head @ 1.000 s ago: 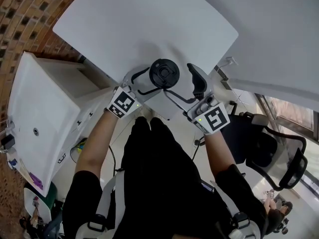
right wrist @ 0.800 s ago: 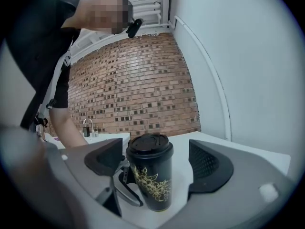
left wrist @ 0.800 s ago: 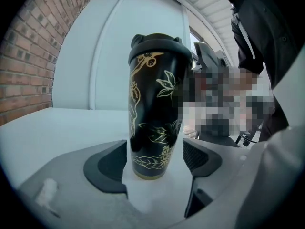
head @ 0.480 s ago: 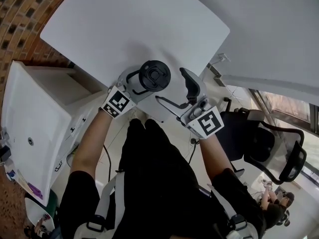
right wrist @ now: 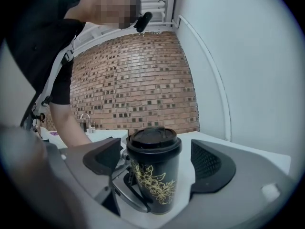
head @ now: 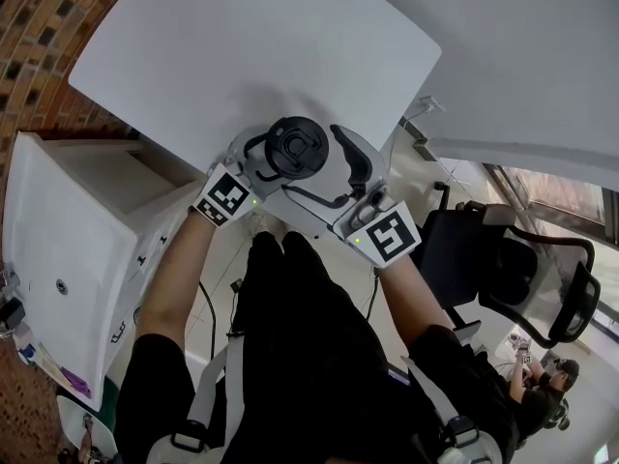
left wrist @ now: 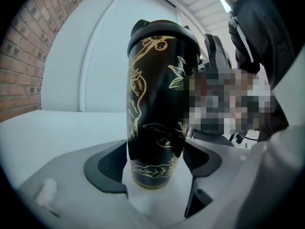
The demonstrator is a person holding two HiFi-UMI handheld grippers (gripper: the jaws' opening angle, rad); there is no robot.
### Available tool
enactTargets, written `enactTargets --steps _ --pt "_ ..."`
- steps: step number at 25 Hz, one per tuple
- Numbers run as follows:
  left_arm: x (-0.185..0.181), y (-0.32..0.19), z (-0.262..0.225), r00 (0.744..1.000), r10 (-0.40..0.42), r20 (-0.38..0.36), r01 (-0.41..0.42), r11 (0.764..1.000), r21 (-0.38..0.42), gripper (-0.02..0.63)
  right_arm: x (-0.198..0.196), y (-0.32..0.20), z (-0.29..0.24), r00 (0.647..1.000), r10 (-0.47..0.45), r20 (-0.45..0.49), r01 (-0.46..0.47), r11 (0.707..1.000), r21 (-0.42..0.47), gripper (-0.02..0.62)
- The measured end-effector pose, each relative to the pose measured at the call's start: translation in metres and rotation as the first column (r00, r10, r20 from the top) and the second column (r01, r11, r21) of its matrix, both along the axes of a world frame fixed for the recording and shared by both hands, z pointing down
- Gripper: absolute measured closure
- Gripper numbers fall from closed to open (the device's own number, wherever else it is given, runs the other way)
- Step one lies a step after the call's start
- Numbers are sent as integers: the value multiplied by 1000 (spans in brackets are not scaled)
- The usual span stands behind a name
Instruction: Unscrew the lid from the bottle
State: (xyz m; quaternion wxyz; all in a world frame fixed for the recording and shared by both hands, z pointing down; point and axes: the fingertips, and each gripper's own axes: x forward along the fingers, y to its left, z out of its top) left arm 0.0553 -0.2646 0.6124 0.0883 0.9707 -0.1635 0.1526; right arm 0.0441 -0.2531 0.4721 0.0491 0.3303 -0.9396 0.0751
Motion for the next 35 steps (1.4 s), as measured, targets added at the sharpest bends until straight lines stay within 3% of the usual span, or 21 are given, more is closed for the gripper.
enactTargets --steps 11,16,21,25,29,32,35 --pt "5 1 -2 1000 9 -11 -9 1000 1 244 -14 -13 3 998 65 1 -65 996 55 133" --pt "4 1 -1 1000 7 -10 -7 1000 -1 245 -19 -17 6 998 62 -16 -61 997 51 156" --pt "3 1 -1 1000 10 -8 -10 1000 -3 245 -21 -13 11 997 -68 -35 69 997 23 153" --pt "4 1 -1 1000 9 -9 -9 1000 0 245 -22 -11 11 975 -216 -55 217 976 9 147" --pt "4 1 -1 1000 9 -9 -9 1000 -1 245 -24 -8 10 931 -360 -52 361 933 0 147" --pt "4 1 -1 1000 8 -9 -8 1000 -3 245 -25 -5 10 877 -474 -81 475 880 0 147" --pt "4 1 -1 1000 8 -10 -8 1000 -3 245 -26 -2 13 838 -531 -127 534 846 -9 147"
